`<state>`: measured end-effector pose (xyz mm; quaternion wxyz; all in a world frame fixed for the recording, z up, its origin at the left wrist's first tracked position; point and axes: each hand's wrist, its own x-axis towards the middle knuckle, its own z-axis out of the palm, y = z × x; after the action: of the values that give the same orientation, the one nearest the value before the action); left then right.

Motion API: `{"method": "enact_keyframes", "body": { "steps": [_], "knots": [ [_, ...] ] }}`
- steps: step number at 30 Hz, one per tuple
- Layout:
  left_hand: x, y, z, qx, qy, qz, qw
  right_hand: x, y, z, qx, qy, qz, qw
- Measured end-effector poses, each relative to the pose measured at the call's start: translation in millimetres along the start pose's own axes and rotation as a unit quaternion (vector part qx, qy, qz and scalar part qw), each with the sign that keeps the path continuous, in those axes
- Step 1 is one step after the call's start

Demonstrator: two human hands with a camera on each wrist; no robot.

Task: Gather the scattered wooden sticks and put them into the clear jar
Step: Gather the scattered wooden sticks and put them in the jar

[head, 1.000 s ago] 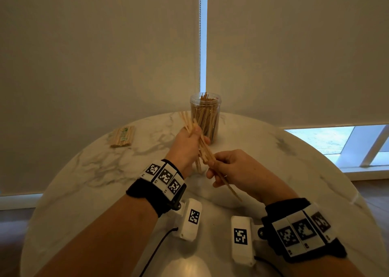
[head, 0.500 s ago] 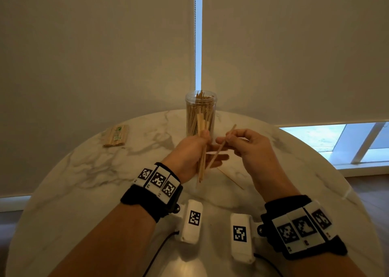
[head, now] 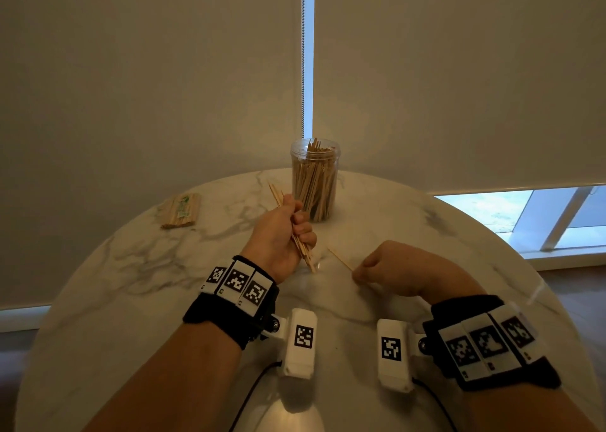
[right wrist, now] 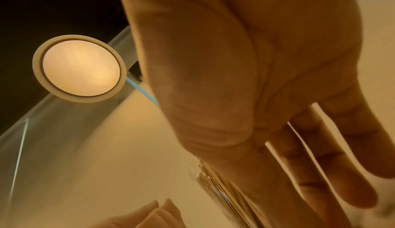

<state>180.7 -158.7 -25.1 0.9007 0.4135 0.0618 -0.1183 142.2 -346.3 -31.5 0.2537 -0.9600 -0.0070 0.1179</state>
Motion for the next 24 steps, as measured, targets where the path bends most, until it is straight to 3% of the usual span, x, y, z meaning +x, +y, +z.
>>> {"method": "enact_keyframes", "body": {
  "steps": [10, 16, 22, 24],
  "knots": [
    [5.2, 4.2, -12.8, -0.026, 0.039, 0.016, 0.999, -4.9, -4.3, 1.3, -0.016, -0.01, -0.015, 1.0],
    [5.2, 3.5, -14.1, -0.028, 0.024, -0.008, 0.999, 0.3, -11.2, 0.5, -0.015, -0.03, 0.049, 0.998],
    [6.9, 5.7, -18.9, -0.054, 0.017, -0.02, 0.998, 6.4, -24.8, 2.5, -0.096, -0.054, 0.064, 0.992],
    [7.2, 5.7, -19.7, -0.047, 0.029, -0.021, 0.998, 7.4, -30.3, -2.9, -0.021, -0.03, 0.049, 0.998]
  ]
}}
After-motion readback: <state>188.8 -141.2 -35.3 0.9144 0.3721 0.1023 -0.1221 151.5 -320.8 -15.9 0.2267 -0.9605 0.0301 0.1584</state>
